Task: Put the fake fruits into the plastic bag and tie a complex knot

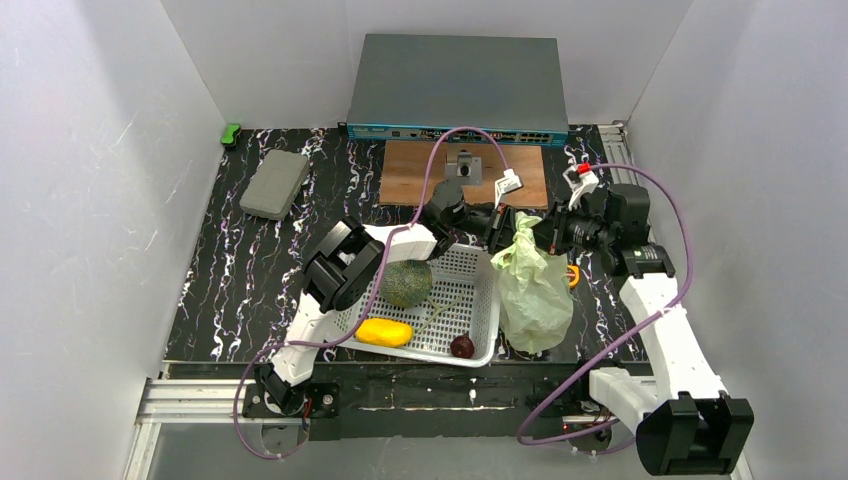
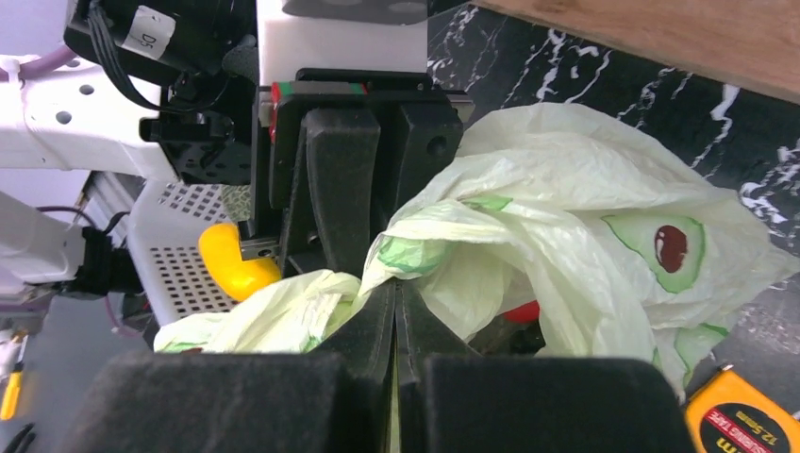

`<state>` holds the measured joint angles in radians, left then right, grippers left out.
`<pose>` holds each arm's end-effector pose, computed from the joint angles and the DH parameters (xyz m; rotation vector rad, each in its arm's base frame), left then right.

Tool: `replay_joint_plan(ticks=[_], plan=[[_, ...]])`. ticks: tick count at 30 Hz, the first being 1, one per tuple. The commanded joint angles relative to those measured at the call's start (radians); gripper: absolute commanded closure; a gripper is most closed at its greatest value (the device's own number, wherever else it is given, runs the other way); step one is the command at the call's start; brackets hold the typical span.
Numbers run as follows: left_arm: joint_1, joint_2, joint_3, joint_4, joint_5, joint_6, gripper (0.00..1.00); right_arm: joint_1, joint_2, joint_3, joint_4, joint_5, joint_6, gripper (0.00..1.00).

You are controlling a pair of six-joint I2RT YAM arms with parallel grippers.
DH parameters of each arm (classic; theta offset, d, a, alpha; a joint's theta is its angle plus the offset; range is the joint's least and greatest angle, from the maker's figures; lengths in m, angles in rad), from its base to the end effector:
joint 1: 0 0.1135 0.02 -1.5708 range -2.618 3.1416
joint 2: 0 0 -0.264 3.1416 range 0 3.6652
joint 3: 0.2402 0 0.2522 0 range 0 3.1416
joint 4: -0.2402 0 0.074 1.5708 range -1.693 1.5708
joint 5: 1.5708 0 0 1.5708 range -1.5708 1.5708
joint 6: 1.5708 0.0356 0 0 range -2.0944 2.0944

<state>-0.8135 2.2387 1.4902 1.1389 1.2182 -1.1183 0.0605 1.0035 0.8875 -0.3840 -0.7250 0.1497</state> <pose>0.3079 -0.3744 0.2309 1.1667 1.5243 -2.1601 0.2149 0.0367 0.3191 -0.3594 2.0132 0.8767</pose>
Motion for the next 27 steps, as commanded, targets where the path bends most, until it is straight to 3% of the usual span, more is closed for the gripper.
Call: replay_joint_plan(ticks=[1, 3, 5, 10, 13, 18, 21, 23, 27], plan=[[-0.002, 0.0, 0.059, 0.079, -0.131, -0.08, 1.0, 0.029, -0.072, -0.063, 0.072, 0.058, 0.058, 0.99], [0.004, 0.001, 0.039, 0.074, -0.148, -0.089, 1.0, 0.026, -0.082, -0.046, 0.041, 0.083, 0.034, 0.98], [0.009, 0.0, 0.027, 0.074, -0.158, -0.093, 1.0, 0.018, -0.089, -0.024, 0.004, 0.08, 0.023, 0.89], [0.013, -0.009, -0.003, 0.091, -0.164, -0.097, 1.0, -0.024, -0.098, 0.105, -0.161, 0.096, -0.01, 0.38], [0.017, -0.014, -0.019, 0.104, -0.162, -0.094, 1.0, -0.1, -0.109, 0.175, -0.281, 0.088, -0.044, 0.22], [0.018, -0.016, -0.026, 0.112, -0.159, -0.091, 1.0, -0.253, -0.098, 0.267, -0.518, -0.008, -0.143, 0.2], [0.019, -0.017, -0.021, 0.111, -0.155, -0.089, 1.0, -0.272, -0.069, 0.291, -0.682, -0.067, -0.286, 0.38], [0.018, -0.017, -0.015, 0.112, -0.151, -0.088, 1.0, -0.272, -0.043, 0.282, -0.785, -0.104, -0.366, 0.43], [0.016, -0.012, -0.008, 0.116, -0.148, -0.09, 1.0, -0.257, -0.003, 0.235, -0.764, -0.114, -0.381, 0.43]])
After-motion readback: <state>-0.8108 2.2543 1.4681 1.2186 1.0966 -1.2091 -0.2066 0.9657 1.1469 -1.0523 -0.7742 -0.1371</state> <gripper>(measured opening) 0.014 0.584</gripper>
